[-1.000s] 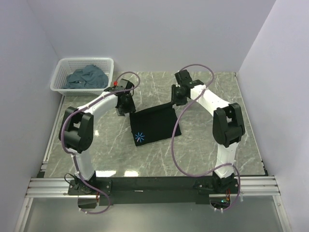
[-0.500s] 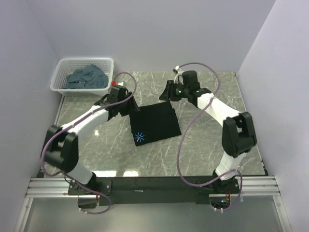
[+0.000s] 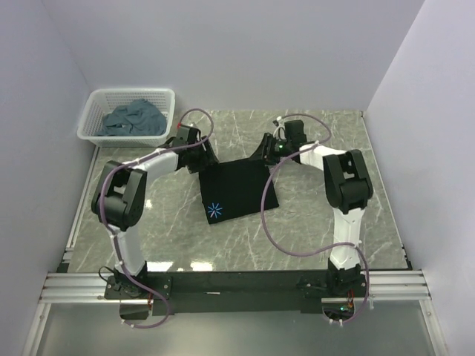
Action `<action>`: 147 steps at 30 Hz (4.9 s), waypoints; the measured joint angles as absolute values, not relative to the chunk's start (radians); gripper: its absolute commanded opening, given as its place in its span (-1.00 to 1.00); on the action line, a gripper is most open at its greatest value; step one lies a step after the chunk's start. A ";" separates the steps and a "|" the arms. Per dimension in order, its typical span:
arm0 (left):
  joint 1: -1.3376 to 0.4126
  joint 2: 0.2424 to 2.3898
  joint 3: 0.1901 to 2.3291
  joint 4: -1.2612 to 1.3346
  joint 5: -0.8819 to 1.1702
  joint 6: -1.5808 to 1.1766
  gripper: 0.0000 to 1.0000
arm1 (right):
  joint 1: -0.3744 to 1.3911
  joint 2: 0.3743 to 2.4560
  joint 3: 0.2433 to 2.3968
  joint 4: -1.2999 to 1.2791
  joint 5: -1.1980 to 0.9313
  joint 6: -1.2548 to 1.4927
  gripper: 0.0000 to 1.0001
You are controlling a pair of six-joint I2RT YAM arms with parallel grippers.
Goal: Fold and stack the t-shirts
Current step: Fold the tshirt, then neatly place the folded tshirt to the corner
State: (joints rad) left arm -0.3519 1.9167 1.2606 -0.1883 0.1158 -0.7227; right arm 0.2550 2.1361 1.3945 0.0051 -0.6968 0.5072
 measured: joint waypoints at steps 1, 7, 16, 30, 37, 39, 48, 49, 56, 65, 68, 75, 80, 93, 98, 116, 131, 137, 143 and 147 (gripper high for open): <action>-0.353 1.903 1.258 -0.190 0.116 -0.723 0.47 | 0.248 2.113 1.377 0.011 -0.700 0.514 -0.10; -0.424 1.647 1.113 -0.173 0.112 -0.774 0.49 | 0.251 1.837 1.171 0.123 -0.752 0.609 -0.04; -0.516 1.511 0.752 0.018 0.198 -0.910 -0.09 | 0.258 1.774 0.878 0.410 -0.867 0.732 -0.05; -0.473 1.481 0.593 0.101 0.218 -0.986 0.07 | 0.115 1.868 0.711 0.549 -0.929 0.854 -0.10; -0.552 1.348 0.668 -0.085 0.144 -0.973 0.15 | 0.203 1.544 0.698 0.480 -0.884 0.826 -0.11; -0.574 1.324 0.687 -0.089 0.142 -0.975 0.08 | 0.274 1.513 0.702 0.500 -0.878 0.843 -0.14; -0.581 1.417 0.677 -0.069 0.136 -1.012 -0.29 | 0.476 1.821 0.696 0.707 -0.775 1.028 -0.37; -0.581 1.437 0.666 -0.067 0.140 -1.018 -0.30 | 0.479 1.881 0.693 0.716 -0.760 1.045 -0.39; -0.579 1.449 0.607 -0.049 0.157 -1.068 -0.25 | 0.466 1.995 0.643 0.847 -0.776 1.163 -0.42; -0.580 1.336 0.621 -0.140 0.141 -1.060 -0.11 | 0.402 1.719 0.612 0.604 -0.753 1.045 -0.42; -0.582 1.326 0.645 -0.146 0.142 -1.058 -0.15 | 0.336 1.647 0.590 0.610 -0.760 1.002 -0.44; -0.583 1.423 0.610 -0.113 0.208 -1.067 -0.42 | 0.188 1.811 0.469 0.673 -0.831 0.997 -0.50; -0.568 1.431 0.561 -0.070 0.266 -1.090 -0.41 | 0.139 1.821 0.408 0.766 -0.888 1.031 -0.51; -0.565 1.287 0.564 -0.290 0.148 -1.061 -0.10 | 0.126 1.522 0.387 0.418 -0.772 0.860 -0.50; -0.595 1.266 0.650 -0.360 0.091 -1.041 0.04 | 0.126 1.462 0.392 0.322 -0.748 0.808 -0.37; -0.599 1.384 0.703 -0.389 0.020 -1.033 0.04 | 0.161 1.145 0.523 -0.142 -0.401 0.569 0.14; -0.594 1.572 0.850 -0.437 -0.054 -1.001 -0.99 | 0.162 1.067 0.524 -0.250 -0.387 0.517 0.13; -0.440 1.596 0.923 -0.586 -0.204 -0.938 -0.99 | 0.162 1.013 0.524 -0.277 -0.404 0.496 0.12; -0.292 1.618 1.038 -0.785 -0.414 -0.867 -0.99 | 0.162 0.982 0.539 -0.295 -0.435 0.488 0.11; -0.190 1.618 1.085 -0.843 -0.525 -0.825 -0.99 | 0.163 0.965 0.539 -0.294 -0.461 0.489 0.10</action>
State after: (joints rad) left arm -0.1898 1.6184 1.0847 -0.8433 -0.5251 -0.8249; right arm 0.1627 0.9649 0.5388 -0.2939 -0.4606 0.4889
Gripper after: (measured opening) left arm 0.015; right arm 0.553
